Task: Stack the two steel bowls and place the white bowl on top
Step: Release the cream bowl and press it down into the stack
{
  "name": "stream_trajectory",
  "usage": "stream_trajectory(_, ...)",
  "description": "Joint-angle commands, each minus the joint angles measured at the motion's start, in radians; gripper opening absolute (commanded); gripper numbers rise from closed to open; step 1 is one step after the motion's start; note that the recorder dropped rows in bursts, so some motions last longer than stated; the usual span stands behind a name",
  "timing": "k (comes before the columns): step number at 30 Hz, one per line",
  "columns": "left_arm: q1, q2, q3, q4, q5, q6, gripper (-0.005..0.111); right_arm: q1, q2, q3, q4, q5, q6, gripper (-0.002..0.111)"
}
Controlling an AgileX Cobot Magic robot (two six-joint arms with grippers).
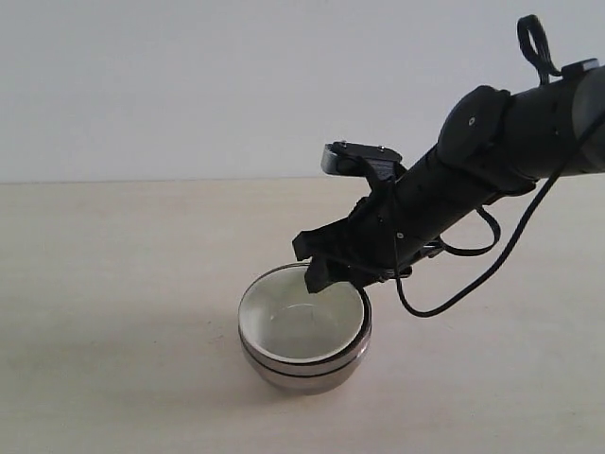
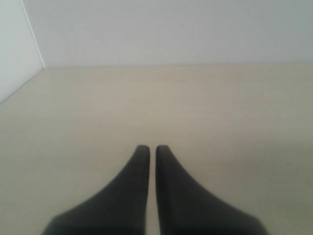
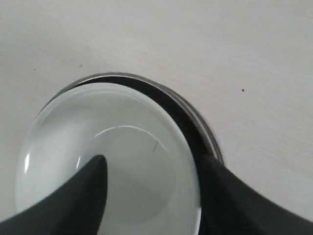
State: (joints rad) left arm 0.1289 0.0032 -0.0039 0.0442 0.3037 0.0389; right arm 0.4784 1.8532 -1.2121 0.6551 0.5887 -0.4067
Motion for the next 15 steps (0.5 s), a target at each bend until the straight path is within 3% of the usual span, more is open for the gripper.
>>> stream_trajectory(1,0.003,-0.003,0.004,-0.001,-0.003,0.004,0.004,-0.002,-0.044,-0.045,-0.016,0.028,-0.005,0.054)
stream_trajectory(4,0.003,-0.003,0.004,-0.001,-0.003,0.004,0.004,-0.002,-0.088,-0.097,-0.016,0.062,0.009,0.054)
stream_trajectory(6,0.003,-0.003,0.004,-0.001,-0.003,0.004,0.004,-0.002,-0.109,-0.103,-0.014,0.074,0.014,0.048)
stream_trajectory(9,0.003,-0.003,0.004,-0.001,-0.003,0.004,0.004,0.011,-0.087,-0.103,-0.032,0.128,-0.003,0.013)
stream_trajectory(11,0.003,-0.003,0.004,-0.001,-0.003,0.004,0.004,0.044,-0.05,-0.103,-0.079,0.14,-0.051,0.0)
stream_trajectory(15,0.003,-0.003,0.004,-0.001,-0.003,0.004,0.004,0.119,0.041,-0.103,-0.132,0.097,-0.047,0.0)
